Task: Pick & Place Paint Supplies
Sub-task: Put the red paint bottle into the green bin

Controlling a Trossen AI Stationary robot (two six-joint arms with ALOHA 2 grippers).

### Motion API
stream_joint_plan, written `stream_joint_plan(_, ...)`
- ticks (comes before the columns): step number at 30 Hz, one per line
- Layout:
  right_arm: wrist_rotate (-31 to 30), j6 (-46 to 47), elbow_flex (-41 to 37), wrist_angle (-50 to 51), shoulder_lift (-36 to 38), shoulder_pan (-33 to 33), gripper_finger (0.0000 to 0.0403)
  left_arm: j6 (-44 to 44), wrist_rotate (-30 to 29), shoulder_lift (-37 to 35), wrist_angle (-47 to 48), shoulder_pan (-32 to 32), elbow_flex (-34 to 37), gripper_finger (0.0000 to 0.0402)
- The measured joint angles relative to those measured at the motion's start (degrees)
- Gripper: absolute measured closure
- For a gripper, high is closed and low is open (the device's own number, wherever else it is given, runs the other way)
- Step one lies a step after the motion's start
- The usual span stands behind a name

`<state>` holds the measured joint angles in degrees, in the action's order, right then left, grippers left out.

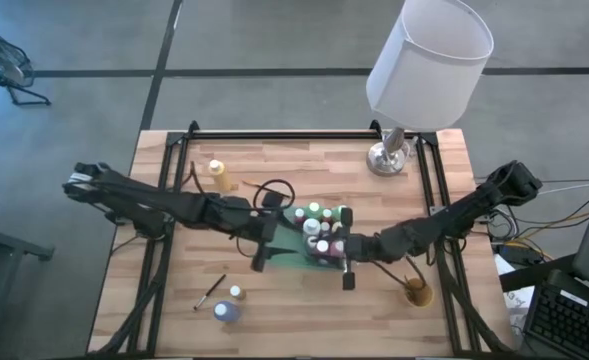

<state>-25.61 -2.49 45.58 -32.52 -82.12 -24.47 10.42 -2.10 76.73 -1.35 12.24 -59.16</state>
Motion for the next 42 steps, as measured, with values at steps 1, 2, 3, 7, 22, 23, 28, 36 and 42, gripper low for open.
stream_joint_plan(1, 0.0, 1.4, 0.0, 1.3, 0.0, 0.0, 0.0271, 0.4, -0.4, -0.4, 1.7, 0.0, -1.0, 0.0156)
stream_joint_plan(2, 0.1, 2.8, 0.1, 3.1, 0.0, 0.0, 0.0271, 0.6, -0.6, -0.7, 3.4, 0.0, -1.9, 0.0155)
stream_joint_plan(3, 0.1, 4.2, 0.5, 5.4, 0.0, 0.0, 0.0271, 0.6, -0.6, -0.8, 5.1, 0.0, -2.8, 0.0155)
stream_joint_plan(7, 0.1, 8.3, 3.5, 14.1, -0.5, 0.0, 0.027, 0.5, -0.8, -0.6, 8.0, 0.0, -6.7, 0.0154)
stream_joint_plan(22, 9.6, 8.9, 10.0, 24.4, -3.2, 0.5, 0.0264, 15.2, -2.0, 9.3, 31.6, 3.2, -22.6, 0.0154)
stream_joint_plan(23, 9.6, 9.4, 9.8, 24.7, -3.2, 0.6, 0.0265, 16.2, -2.8, 9.7, 31.5, 3.6, -22.8, 0.0154)
stream_joint_plan(28, 9.6, 9.9, 9.5, 25.1, -3.2, 0.9, 0.0268, 23.7, -3.4, 11.5, 29.0, 6.0, -23.0, 0.0154)
stream_joint_plan(36, 11.1, 10.1, 9.5, 24.6, -3.5, 1.1, 0.0265, 30.2, -6.5, 13.3, 25.4, 7.4, -23.0, 0.0154)
stream_joint_plan(42, 15.4, 10.9, 9.5, 24.5, -3.5, 1.1, 0.0264, 32.7, -7.0, 13.3, 24.7, 7.3, -22.9, 0.0154)
